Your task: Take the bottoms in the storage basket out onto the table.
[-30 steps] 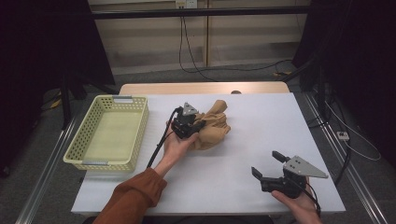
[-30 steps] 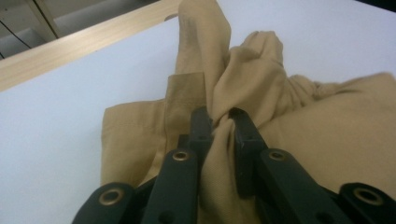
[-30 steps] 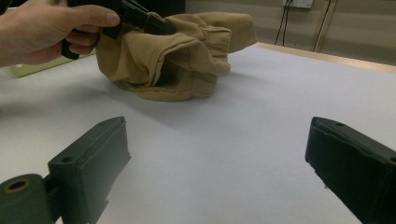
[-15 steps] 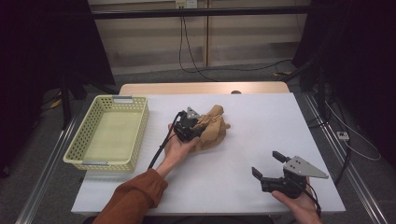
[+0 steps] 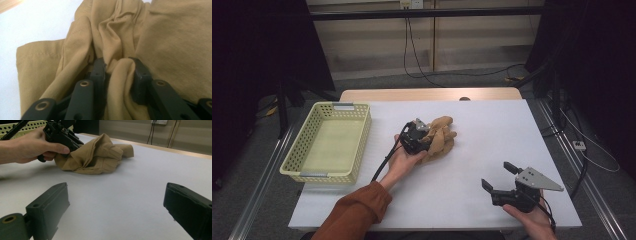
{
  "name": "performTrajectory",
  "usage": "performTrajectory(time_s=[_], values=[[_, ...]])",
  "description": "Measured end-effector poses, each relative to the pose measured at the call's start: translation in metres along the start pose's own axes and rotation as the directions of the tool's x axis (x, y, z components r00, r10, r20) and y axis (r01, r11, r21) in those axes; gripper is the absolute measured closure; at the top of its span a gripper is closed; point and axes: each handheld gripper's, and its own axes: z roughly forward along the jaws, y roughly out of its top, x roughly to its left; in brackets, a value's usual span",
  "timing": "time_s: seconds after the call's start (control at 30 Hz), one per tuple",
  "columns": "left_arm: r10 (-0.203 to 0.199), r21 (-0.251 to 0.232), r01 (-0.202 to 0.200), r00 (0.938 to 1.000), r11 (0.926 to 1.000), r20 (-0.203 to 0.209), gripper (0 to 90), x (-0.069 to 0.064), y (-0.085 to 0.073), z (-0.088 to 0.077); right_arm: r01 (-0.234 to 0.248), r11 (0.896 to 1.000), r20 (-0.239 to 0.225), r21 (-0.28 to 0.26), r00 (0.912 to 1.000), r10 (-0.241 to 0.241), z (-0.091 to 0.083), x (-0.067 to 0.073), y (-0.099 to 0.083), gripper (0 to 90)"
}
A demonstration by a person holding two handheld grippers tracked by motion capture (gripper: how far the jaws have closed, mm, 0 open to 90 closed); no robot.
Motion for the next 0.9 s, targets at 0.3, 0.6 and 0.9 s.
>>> performTrajectory(time_s=[0.3,0.6,0.9], values=[[-0.034,0.000,0.034,0.9994,0.9994,0.003,55.9,0.006,-0.001,0.001,-0.001,1.000,-0.002,-0.001,1.0000,0.001,0.000,-0.001,0.000,6.2],[-0.116,-0.007,0.116,0.9931,0.9932,0.020,42.9,0.012,0.000,-0.001,-0.002,1.000,-0.010,0.000,1.0000,0.002,0.001,-0.003,-0.001,6.1],[-0.169,-0.035,0.171,0.9837,0.9846,0.061,23.4,0.024,0.002,-0.007,-0.014,1.000,-0.014,-0.004,0.9998,0.014,0.001,-0.005,-0.001,6.2]])
